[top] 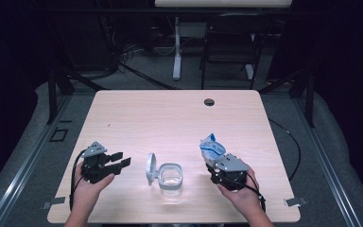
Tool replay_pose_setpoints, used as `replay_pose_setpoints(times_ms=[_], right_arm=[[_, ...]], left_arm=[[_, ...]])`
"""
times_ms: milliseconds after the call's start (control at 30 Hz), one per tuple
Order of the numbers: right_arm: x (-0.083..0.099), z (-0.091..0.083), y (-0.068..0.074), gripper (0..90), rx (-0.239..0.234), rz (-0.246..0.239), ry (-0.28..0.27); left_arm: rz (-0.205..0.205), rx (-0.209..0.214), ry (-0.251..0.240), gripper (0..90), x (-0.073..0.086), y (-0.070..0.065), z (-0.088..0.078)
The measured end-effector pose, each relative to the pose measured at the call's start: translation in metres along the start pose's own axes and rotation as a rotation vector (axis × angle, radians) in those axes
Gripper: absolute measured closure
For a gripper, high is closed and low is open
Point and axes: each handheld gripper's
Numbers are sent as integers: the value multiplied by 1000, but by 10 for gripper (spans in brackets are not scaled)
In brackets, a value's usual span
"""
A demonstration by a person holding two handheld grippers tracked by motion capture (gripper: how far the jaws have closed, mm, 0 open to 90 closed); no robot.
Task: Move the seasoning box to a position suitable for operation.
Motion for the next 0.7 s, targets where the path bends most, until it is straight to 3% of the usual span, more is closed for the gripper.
replay_pose_setpoints(times_ms=[300, 500, 700], right_arm=[[-7, -5, 1, 454, 3, -41, -12], [-12, -8, 3, 454, 30, -104, -6], [-14, -9, 6, 454, 28, -132, -5]], left_arm=[[-7, -3, -2, 547, 0, 0, 0], [-6, 0, -3, 547, 0, 1, -1], [-9, -2, -3, 546, 0, 1, -1]])
Point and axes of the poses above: each handheld gripper's, and its own axes: z roughly forward along the jaws, x roughly out of its underside, y roughly to its left, and after that the axes turned 6 degrees about -z, right-handed
